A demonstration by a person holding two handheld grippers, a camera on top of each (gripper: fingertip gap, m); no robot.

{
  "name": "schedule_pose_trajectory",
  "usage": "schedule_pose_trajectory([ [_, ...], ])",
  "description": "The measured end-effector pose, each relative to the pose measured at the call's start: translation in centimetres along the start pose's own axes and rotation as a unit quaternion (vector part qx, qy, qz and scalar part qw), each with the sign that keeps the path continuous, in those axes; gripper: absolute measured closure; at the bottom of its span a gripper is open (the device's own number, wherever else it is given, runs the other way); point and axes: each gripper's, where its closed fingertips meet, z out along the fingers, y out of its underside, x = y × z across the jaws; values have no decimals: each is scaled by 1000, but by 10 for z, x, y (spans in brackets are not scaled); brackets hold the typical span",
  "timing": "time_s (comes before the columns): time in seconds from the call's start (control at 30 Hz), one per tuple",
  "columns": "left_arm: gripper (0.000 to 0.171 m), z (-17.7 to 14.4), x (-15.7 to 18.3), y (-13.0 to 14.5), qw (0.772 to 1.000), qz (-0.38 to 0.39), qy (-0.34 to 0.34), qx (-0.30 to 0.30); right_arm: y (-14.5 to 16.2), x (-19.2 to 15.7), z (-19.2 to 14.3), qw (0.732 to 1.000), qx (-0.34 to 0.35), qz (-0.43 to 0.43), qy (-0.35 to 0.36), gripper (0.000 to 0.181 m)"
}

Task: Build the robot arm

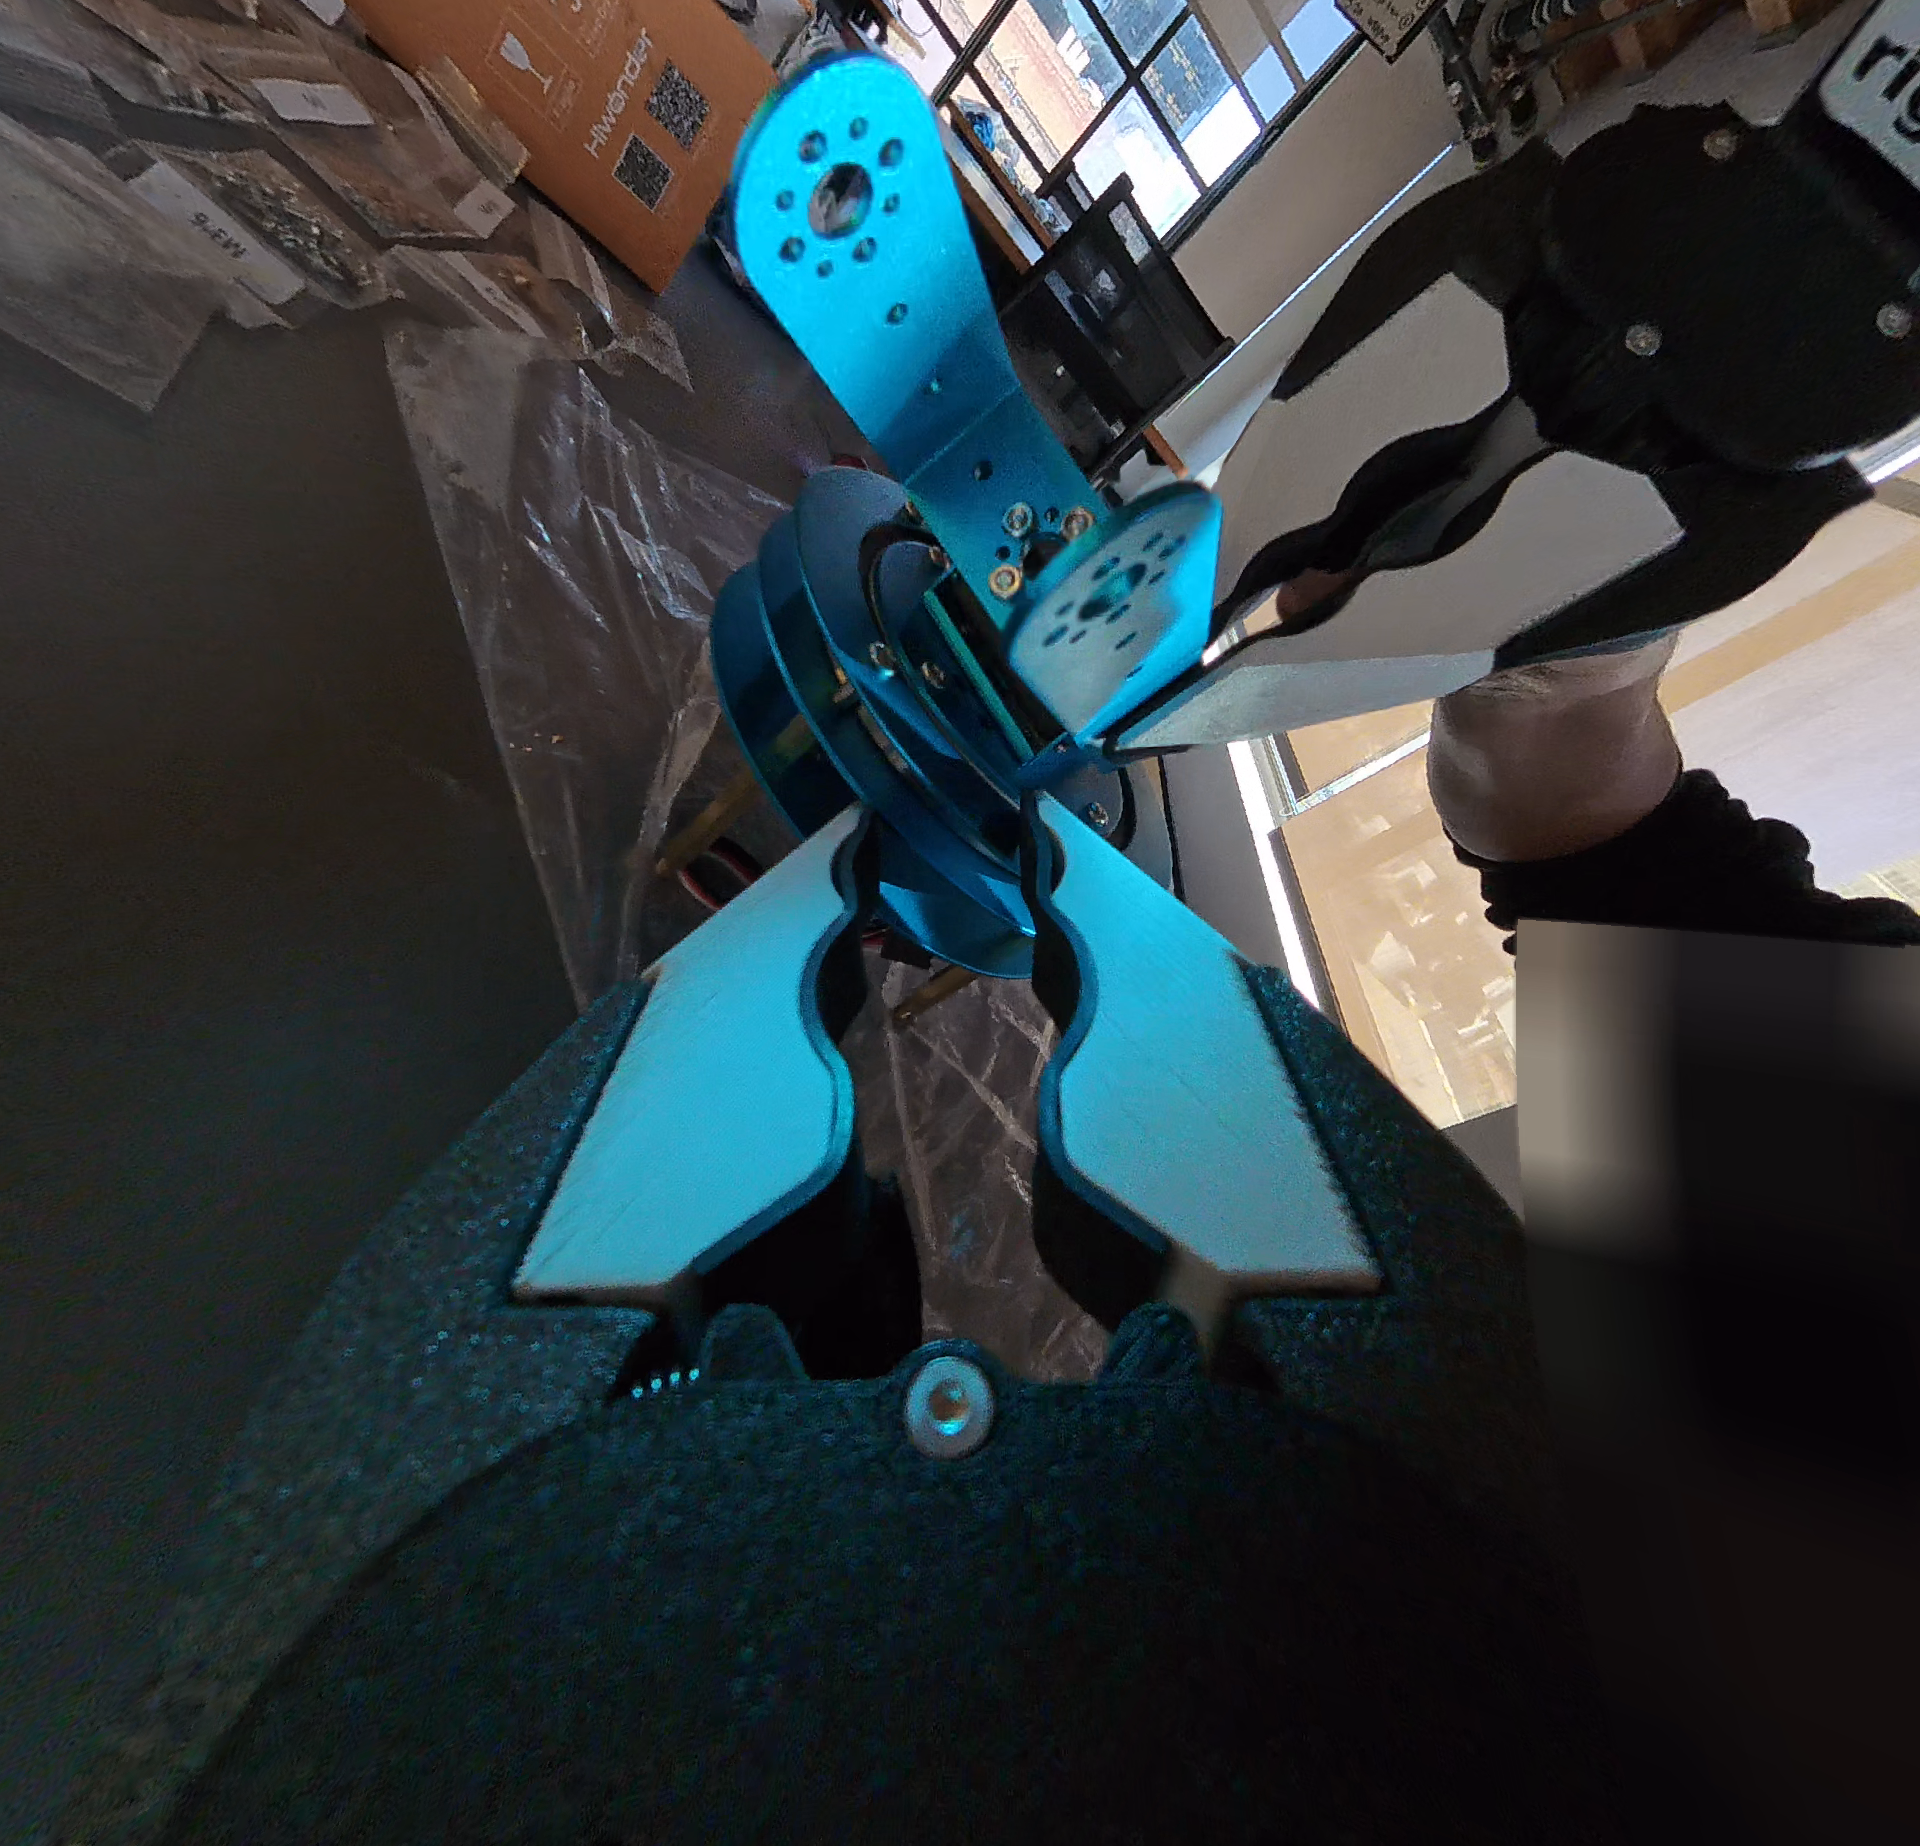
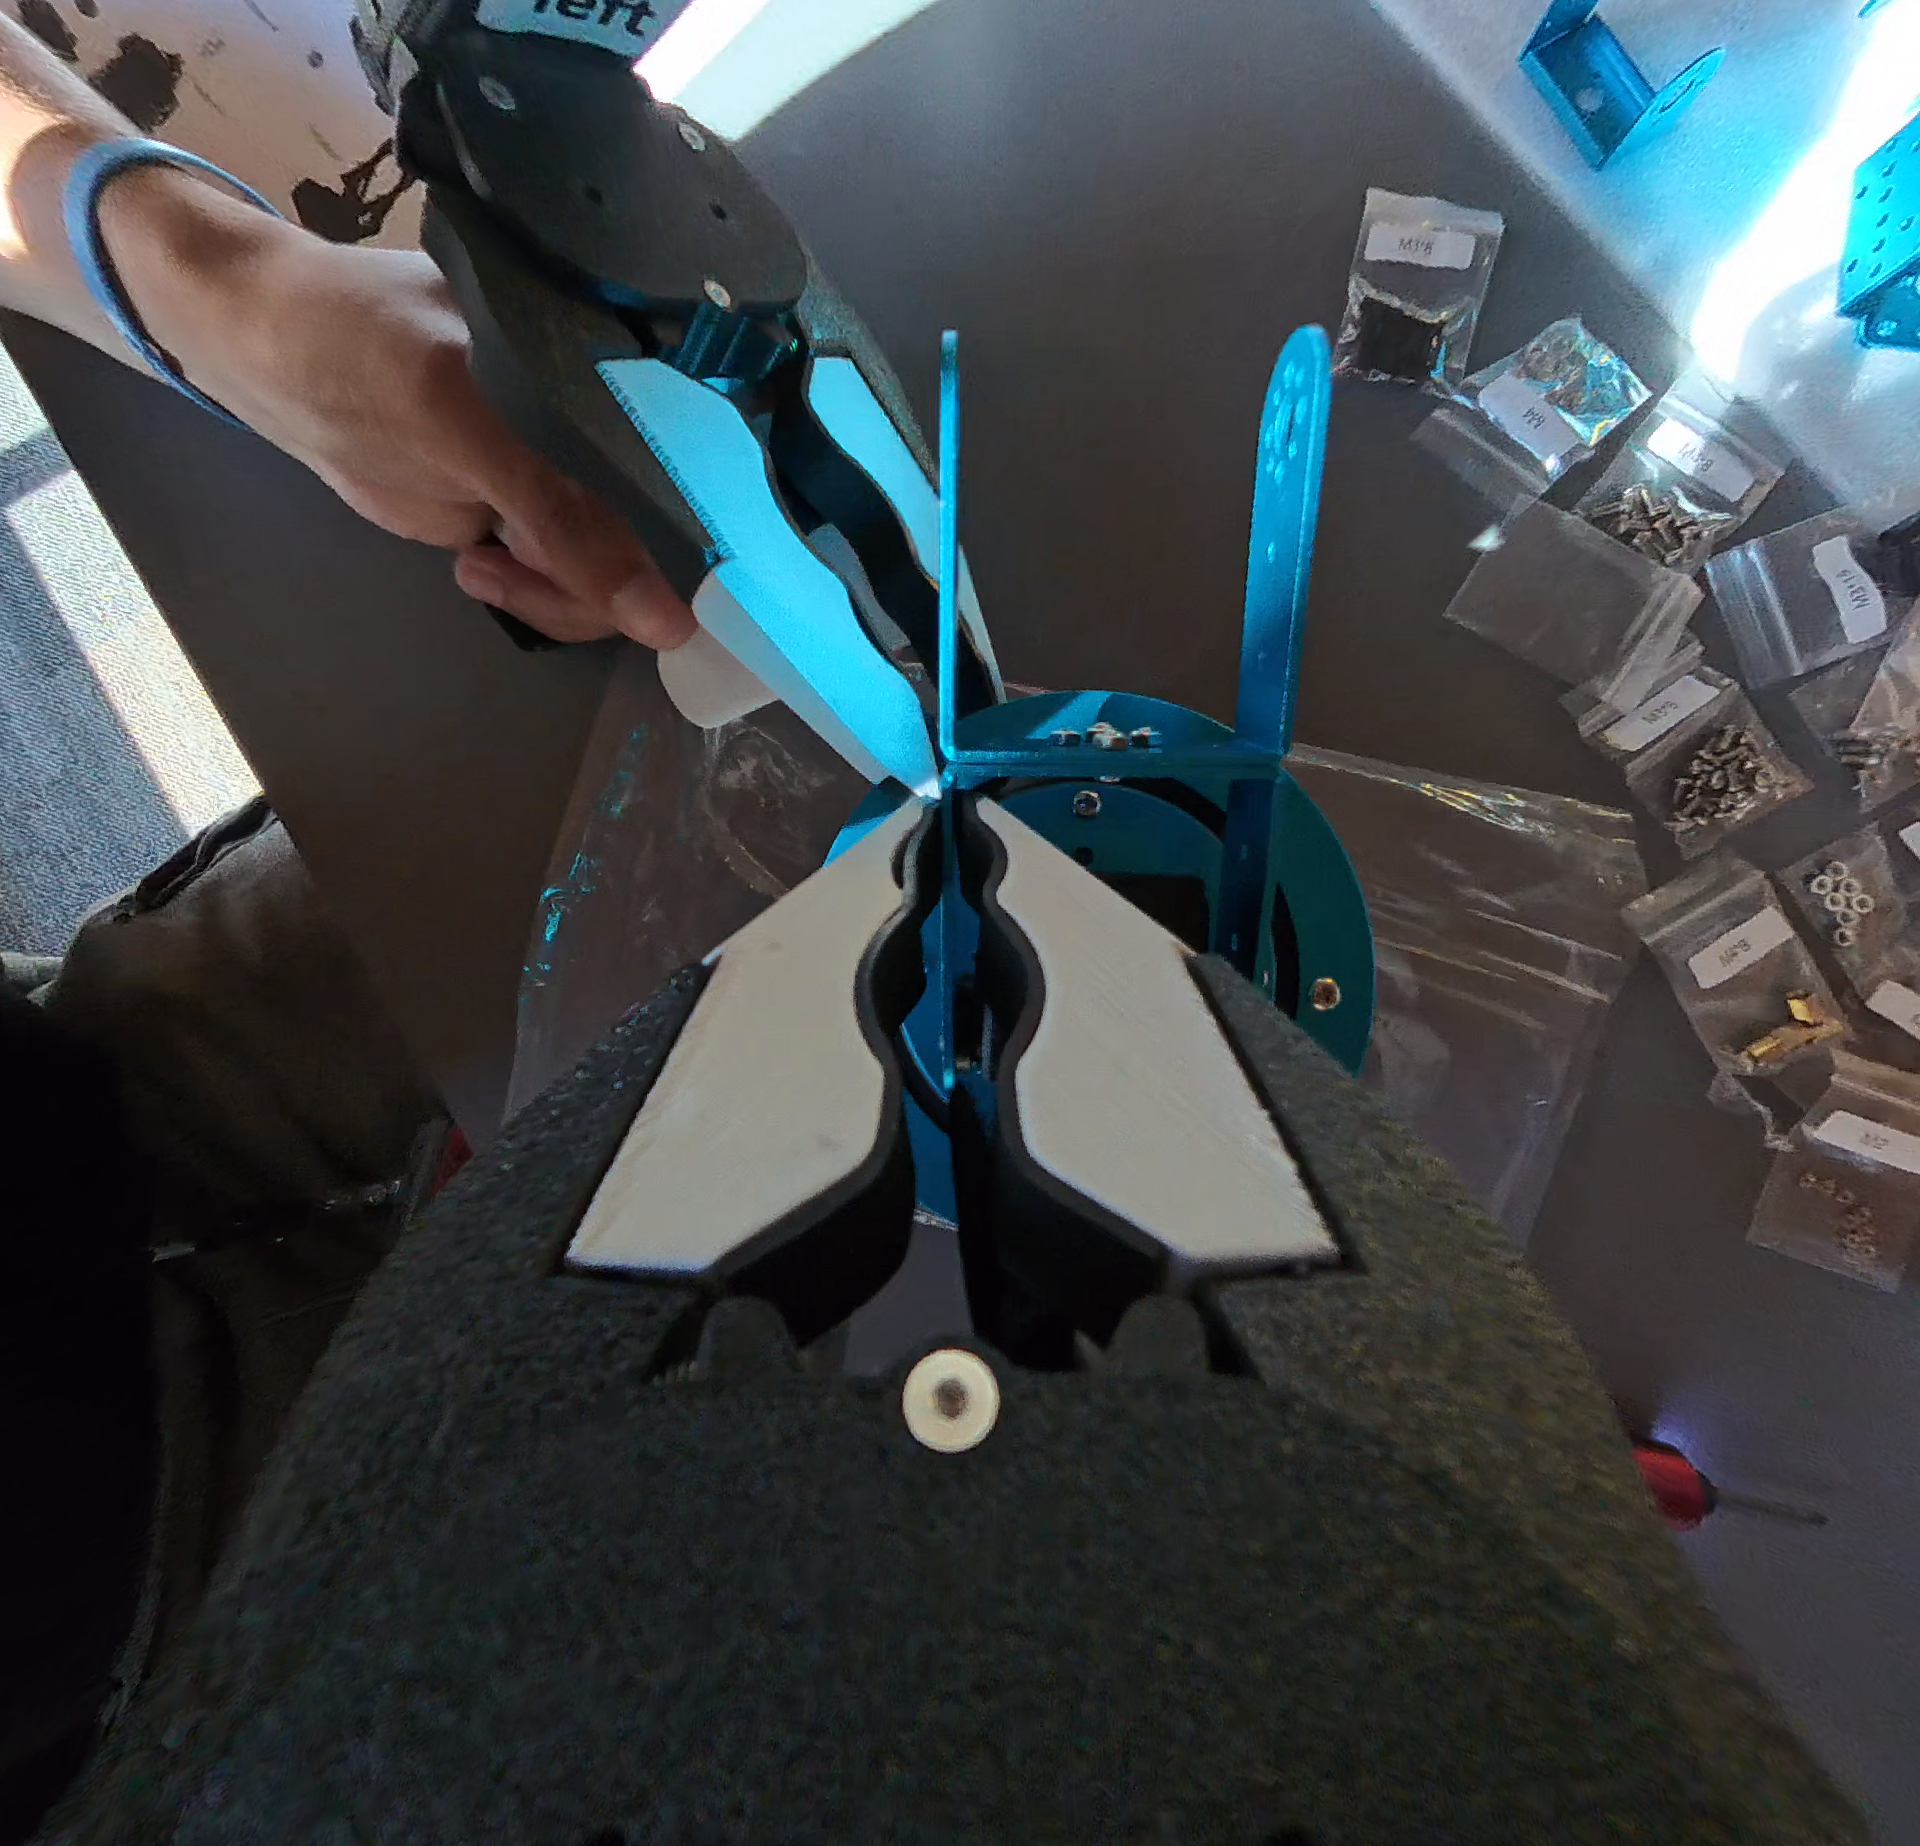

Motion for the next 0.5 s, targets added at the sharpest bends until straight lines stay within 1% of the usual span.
schedule_pose_trajectory([
  [0.13,146,0,-1,-1,1000,-5,2,3,-1,1,1,1000,-4,-20,15,180],
  [0.33,146,0,-1,-1,1000,-4,0,4,0,1,3,1000,-4,-15,9,180],
  [0.4,146,-1,-1,-1,1000,-4,0,5,-1,1,3,1000,5,-21,16,180],
  [0.43,146,-1,-1,-1,1000,-5,0,4,-3,2,2,999,15,-36,26,177],
  [0.5,146,-1,-1,-1,1000,-5,3,3,-9,3,-7,995,40,-74,46,165],
])
